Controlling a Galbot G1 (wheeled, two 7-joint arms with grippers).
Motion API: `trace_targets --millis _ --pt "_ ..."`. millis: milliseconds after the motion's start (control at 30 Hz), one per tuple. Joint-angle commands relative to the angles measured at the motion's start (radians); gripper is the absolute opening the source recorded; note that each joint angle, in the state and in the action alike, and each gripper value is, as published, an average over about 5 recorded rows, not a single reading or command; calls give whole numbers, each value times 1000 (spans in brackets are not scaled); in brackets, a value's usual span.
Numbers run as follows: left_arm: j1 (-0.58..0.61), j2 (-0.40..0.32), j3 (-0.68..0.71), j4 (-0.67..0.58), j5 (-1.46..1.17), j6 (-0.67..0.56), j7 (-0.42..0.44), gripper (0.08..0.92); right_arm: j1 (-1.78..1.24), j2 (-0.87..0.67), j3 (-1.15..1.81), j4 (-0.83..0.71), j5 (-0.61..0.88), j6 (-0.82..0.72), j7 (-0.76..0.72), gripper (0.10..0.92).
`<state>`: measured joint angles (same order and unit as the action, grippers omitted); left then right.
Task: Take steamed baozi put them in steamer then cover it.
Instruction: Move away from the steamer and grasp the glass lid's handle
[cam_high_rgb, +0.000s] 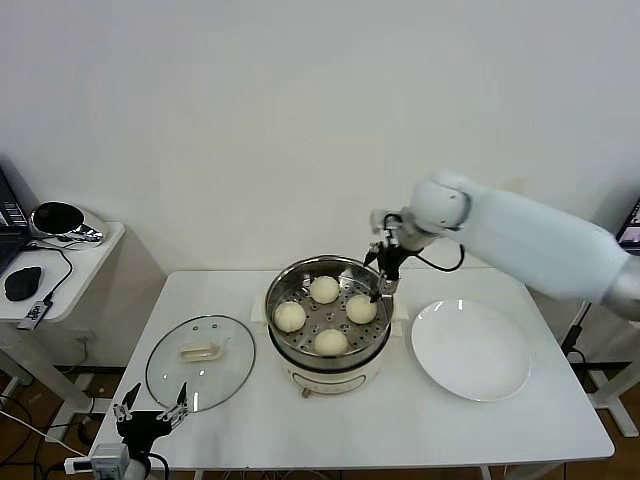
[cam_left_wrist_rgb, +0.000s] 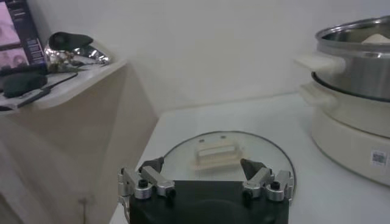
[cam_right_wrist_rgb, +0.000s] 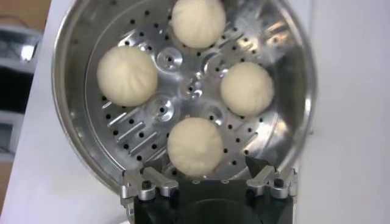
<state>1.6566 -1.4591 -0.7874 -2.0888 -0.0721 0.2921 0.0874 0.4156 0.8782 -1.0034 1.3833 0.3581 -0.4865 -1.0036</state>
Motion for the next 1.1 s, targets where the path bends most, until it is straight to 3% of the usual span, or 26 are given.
trace_targets --millis 33,267,467,767,967,1100 --pt "-14 3 10 4 -119 -10 -39 823 -472 -391 676 322 210 34 420 823" --pt "-34 2 19 27 -91 -78 -97 823 -1199 -386 1401 484 230 104 631 823" --pt "-26 18 27 56 -79 -103 -89 823 -1582 -143 1775 554 216 247 762 823" --pt "-49 5 37 69 -14 -121 -67 823 -1842 367 1935 550 212 459 844 823" --pt "-84 23 25 87 -14 -122 -56 823 -1887 485 1987 537 258 469 851 823" --pt "-125 38 8 112 121 -150 -73 823 -1924 499 1960 536 248 487 866 823"
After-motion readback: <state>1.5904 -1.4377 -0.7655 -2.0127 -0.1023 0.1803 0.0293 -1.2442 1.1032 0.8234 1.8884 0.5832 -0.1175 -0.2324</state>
